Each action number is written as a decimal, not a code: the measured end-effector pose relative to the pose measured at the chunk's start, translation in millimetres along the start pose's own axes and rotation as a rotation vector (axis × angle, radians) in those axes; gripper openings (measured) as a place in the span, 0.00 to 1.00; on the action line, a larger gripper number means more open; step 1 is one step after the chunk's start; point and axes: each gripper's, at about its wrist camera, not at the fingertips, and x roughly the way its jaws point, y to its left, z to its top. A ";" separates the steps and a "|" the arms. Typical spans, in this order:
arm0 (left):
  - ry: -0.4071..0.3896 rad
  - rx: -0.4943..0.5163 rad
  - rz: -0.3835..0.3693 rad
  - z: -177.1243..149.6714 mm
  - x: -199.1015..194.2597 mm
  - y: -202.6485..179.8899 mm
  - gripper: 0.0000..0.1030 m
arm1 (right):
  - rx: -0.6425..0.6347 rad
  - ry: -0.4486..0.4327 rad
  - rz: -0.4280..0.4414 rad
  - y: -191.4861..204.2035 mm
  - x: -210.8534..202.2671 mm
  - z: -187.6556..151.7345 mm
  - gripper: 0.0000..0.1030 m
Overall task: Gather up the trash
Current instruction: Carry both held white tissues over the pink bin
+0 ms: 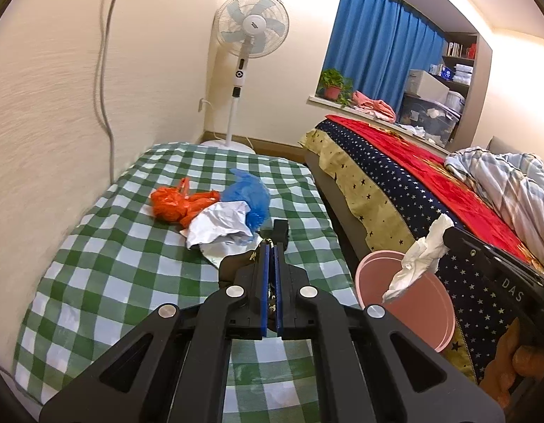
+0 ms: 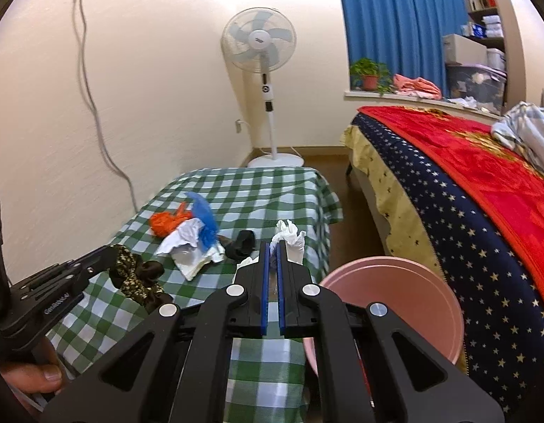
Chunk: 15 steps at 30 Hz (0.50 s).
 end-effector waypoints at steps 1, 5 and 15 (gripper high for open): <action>0.001 0.002 -0.004 -0.3 1.0 -1.8 0.02 | 0.006 0.001 -0.007 -3.5 0.3 -0.8 0.04; 0.004 0.013 -0.012 -0.3 4.8 -8.7 0.03 | 0.038 0.009 -0.040 -19.5 2.7 -3.7 0.04; 0.018 0.040 -0.041 -1.1 18.7 -28.8 0.02 | 0.062 -0.009 -0.117 -42.1 1.4 -1.9 0.04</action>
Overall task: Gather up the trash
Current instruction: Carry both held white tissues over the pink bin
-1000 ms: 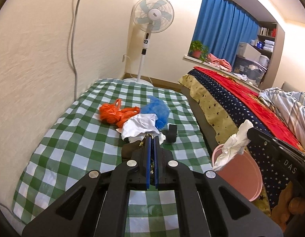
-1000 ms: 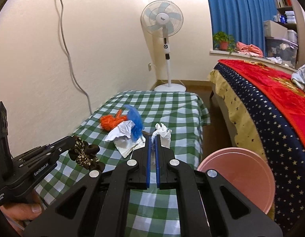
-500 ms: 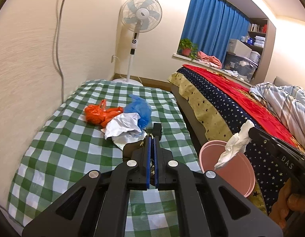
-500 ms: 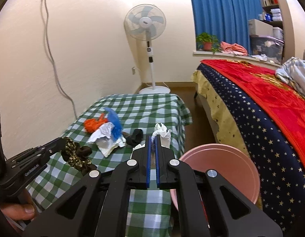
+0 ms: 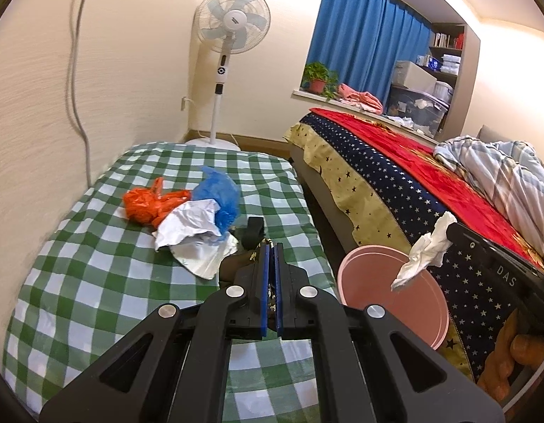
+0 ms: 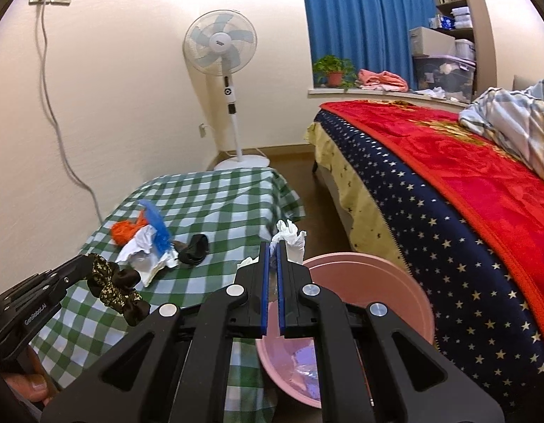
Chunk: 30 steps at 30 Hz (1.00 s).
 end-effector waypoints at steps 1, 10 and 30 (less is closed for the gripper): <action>0.001 0.002 -0.004 0.3 1.5 -2.0 0.02 | 0.004 -0.002 -0.008 -2.4 0.3 0.3 0.04; 0.013 0.023 -0.036 0.8 14.6 -18.8 0.02 | 0.024 -0.016 -0.060 -19.7 3.2 4.9 0.04; 0.039 0.048 -0.105 -1.3 38.3 -51.4 0.02 | 0.060 -0.001 -0.143 -41.4 8.5 3.8 0.04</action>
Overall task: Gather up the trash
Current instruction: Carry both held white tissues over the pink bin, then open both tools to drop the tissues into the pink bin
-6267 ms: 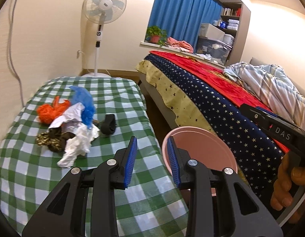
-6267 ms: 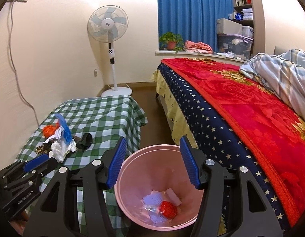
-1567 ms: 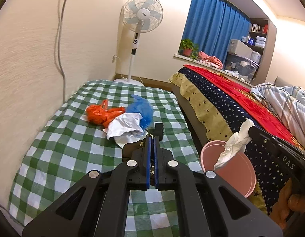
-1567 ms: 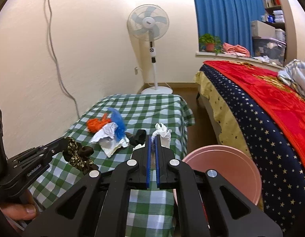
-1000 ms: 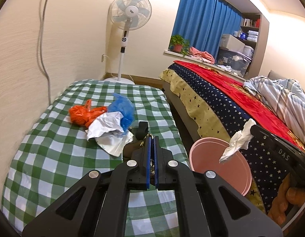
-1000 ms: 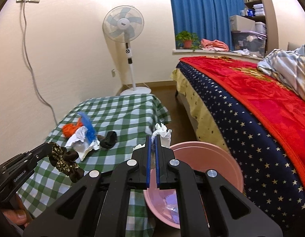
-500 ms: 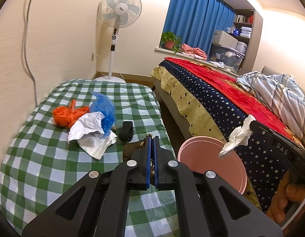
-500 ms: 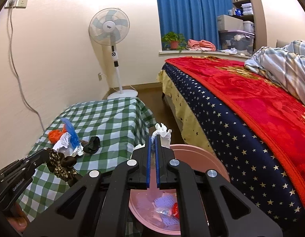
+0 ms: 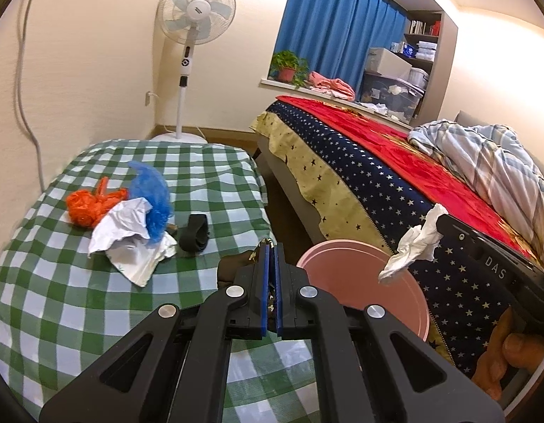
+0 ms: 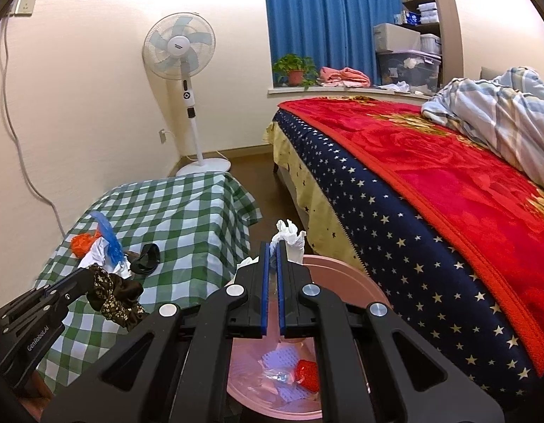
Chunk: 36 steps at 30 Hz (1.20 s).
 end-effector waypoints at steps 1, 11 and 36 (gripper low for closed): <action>0.002 0.004 -0.005 -0.1 1.8 -2.6 0.02 | 0.008 0.001 -0.008 -3.2 0.1 0.2 0.04; 0.019 0.044 -0.062 -1.3 18.2 -26.4 0.02 | 0.038 0.012 -0.064 -19.7 2.2 -1.2 0.04; 0.090 0.079 -0.161 -9.6 50.0 -62.0 0.23 | 0.114 0.062 -0.186 -51.5 13.3 -7.5 0.38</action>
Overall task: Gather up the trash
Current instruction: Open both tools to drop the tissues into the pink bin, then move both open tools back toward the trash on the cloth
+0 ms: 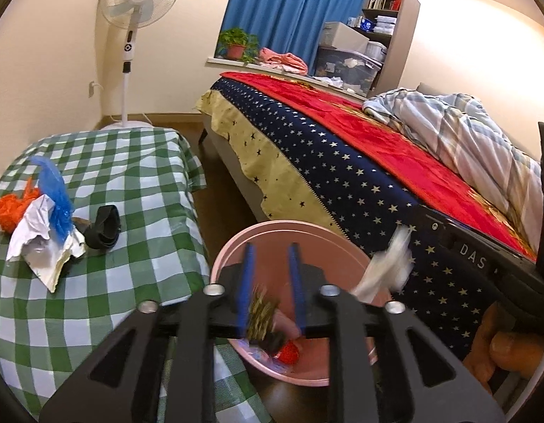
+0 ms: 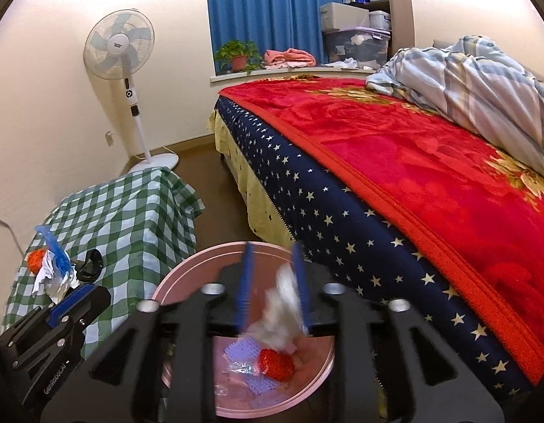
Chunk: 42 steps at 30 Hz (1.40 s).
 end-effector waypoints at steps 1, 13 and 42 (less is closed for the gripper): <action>0.000 0.000 0.002 -0.2 -0.2 0.3 0.23 | -0.002 -0.004 -0.003 0.7 -0.9 -0.2 0.41; -0.023 0.011 0.038 0.2 -17.4 8.7 0.23 | -0.026 -0.023 0.029 9.5 -9.9 -2.7 0.42; -0.075 -0.087 0.227 -16.5 -76.7 92.9 0.23 | -0.108 -0.041 0.187 74.5 -20.5 -13.8 0.42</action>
